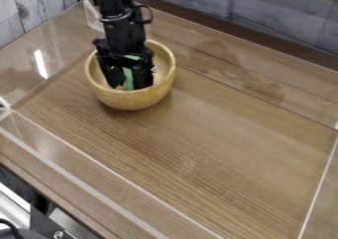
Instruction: Move green object from inside the wooden bowl to the table next to it
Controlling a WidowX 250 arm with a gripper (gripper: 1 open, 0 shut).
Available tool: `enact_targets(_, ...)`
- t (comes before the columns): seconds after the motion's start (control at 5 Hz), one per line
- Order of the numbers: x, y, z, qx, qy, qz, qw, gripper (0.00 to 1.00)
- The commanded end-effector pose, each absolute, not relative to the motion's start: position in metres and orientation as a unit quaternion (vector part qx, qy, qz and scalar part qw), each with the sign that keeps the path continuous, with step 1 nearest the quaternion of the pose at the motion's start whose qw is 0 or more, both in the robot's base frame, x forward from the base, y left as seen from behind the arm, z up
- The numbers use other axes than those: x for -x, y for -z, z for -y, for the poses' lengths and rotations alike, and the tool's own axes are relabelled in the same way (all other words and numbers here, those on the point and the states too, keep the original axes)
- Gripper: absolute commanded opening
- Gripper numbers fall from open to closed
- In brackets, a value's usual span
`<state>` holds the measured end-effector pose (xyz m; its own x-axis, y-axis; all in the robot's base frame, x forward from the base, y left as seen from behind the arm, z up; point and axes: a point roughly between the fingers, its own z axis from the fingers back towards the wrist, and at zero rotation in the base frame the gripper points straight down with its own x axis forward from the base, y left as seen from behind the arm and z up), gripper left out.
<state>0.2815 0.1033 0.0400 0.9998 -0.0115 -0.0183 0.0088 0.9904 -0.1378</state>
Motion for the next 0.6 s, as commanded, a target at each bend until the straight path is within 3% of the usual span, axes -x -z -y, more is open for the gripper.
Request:
enact_targets(0.0,-0.282,-0.038,-0.092,0.063,0.051,-0.006,0.997,1.0)
enact_targets(0.2,-0.276,-0.032,-0.084,0.064,0.084,-0.01,0.994,1.0)
enact_targets(0.4,-0.285,-0.025,-0.093,0.068,0.051,-0.009,0.996,0.0)
